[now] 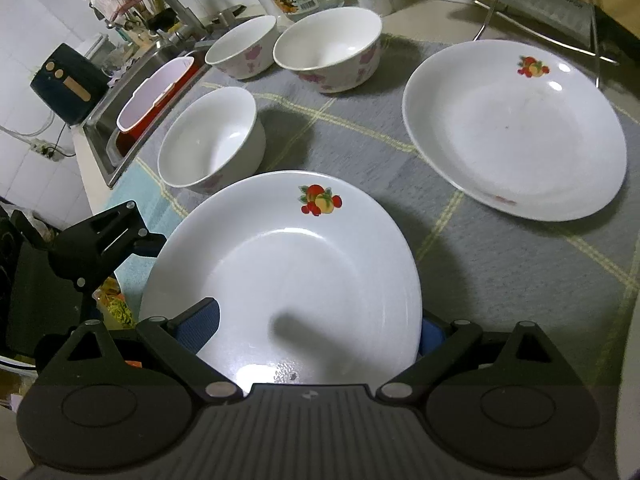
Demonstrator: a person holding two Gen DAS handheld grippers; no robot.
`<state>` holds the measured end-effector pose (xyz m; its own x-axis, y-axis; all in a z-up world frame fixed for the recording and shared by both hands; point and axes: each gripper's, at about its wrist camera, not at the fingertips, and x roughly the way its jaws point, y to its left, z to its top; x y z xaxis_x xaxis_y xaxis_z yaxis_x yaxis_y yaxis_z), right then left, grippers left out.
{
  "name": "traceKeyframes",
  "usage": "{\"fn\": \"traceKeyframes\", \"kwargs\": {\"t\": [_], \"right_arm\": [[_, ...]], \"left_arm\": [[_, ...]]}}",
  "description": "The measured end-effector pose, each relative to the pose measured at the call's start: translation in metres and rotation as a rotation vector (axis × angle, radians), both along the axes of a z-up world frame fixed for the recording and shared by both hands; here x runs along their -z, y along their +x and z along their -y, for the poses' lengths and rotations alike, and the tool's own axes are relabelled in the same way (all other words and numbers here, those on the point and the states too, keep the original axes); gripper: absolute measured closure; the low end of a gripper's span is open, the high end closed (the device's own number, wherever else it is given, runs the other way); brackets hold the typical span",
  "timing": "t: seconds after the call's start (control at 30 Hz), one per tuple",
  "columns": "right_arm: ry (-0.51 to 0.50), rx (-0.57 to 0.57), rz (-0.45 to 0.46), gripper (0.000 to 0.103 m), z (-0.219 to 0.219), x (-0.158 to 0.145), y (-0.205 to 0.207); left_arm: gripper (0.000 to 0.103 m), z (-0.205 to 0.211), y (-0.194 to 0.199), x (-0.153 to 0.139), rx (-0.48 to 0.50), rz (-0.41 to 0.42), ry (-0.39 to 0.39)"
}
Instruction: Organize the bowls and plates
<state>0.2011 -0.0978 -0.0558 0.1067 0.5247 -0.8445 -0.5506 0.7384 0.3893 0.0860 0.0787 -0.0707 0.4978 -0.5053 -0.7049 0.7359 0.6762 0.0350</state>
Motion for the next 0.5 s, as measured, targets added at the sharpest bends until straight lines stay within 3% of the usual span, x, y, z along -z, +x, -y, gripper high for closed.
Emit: {"fn": "traceKeyframes", "kwargs": {"t": [0.5], "right_arm": [[0.018, 0.002, 0.029, 0.003, 0.052, -0.013, 0.009]], "left_arm": [[0.0, 0.047, 0.017, -0.013, 0.003, 0.022, 0.019]]}}
